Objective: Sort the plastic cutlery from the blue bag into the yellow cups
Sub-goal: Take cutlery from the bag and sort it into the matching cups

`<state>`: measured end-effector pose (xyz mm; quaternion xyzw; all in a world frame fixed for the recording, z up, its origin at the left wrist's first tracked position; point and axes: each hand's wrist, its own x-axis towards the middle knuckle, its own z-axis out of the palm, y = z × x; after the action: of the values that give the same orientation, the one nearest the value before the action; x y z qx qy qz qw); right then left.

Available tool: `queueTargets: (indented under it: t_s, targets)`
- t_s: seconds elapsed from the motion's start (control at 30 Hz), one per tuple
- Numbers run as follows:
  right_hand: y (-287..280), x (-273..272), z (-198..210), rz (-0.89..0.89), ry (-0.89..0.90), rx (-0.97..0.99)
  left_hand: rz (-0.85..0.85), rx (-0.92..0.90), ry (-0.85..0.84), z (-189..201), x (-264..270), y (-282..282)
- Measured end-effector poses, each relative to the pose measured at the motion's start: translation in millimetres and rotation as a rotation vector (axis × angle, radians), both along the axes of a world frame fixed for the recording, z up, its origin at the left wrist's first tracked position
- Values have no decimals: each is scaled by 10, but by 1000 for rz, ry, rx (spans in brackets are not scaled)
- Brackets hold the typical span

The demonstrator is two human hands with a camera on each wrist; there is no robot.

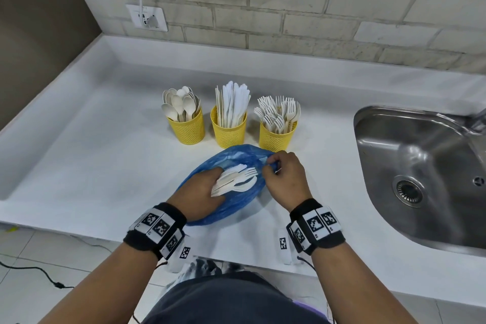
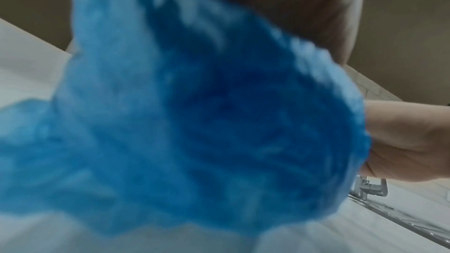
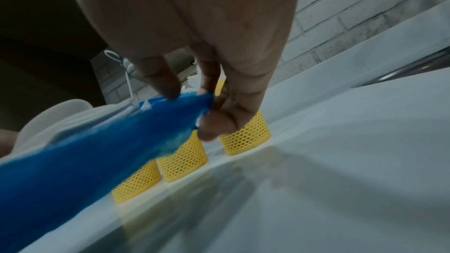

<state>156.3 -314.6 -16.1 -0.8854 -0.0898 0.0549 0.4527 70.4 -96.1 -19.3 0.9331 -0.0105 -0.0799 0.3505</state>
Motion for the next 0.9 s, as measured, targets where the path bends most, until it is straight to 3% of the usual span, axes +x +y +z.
queueTargets:
  t_s: [0.1, 0.27, 0.53, 0.9]
  targets:
    - [-2, 43, -6, 125, 99, 67, -27, -17, 21, 43, 3, -7]
    - [-106, 115, 31, 46, 22, 138, 28, -15, 4, 44, -10, -9]
    - [-204, 76, -33, 72, -23, -36, 68, -120, -39, 67, -87, 62]
    - [-255, -35, -205, 41, 56, -244, 412, -479, -167, 258, 67, 11]
